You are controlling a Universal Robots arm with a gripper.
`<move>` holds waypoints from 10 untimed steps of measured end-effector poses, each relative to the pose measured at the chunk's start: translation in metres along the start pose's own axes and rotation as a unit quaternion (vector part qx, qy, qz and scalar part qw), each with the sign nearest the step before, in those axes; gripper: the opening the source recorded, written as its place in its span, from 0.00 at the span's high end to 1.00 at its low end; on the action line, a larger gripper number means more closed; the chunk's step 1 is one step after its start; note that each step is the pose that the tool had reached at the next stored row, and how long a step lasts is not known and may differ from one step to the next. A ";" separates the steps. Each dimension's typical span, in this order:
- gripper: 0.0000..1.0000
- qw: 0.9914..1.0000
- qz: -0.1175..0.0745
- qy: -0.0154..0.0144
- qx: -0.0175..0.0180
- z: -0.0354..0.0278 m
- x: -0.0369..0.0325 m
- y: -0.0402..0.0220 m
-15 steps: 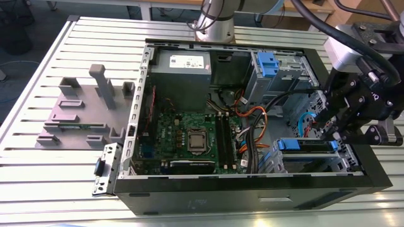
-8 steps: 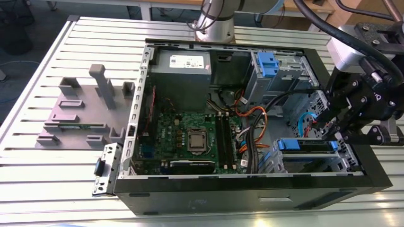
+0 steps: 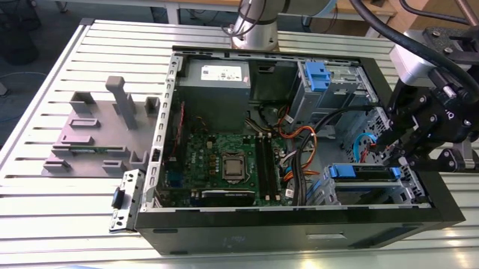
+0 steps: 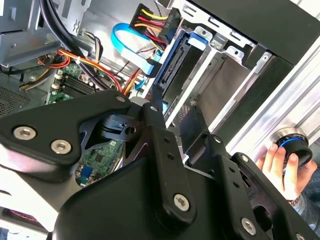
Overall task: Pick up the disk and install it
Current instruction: 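Insert the first disk wire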
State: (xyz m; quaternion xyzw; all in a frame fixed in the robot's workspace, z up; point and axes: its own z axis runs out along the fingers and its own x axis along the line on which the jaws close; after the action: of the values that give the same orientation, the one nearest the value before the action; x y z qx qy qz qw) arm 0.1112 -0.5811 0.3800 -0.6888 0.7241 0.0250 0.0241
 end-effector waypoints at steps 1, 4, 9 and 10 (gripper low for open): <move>0.58 1.000 0.000 0.000 0.000 0.0000 0.0000 -0.0003; 0.58 1.000 0.000 0.000 0.000 0.0000 -0.0001 -0.0015; 0.58 1.000 0.000 0.000 0.000 0.0001 -0.0002 -0.0036; 0.58 1.000 0.000 0.000 0.000 0.0001 -0.0002 -0.0040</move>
State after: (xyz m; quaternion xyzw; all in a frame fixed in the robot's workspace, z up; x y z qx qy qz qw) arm 0.1152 -0.5811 0.3799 -0.6888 0.7241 0.0251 0.0241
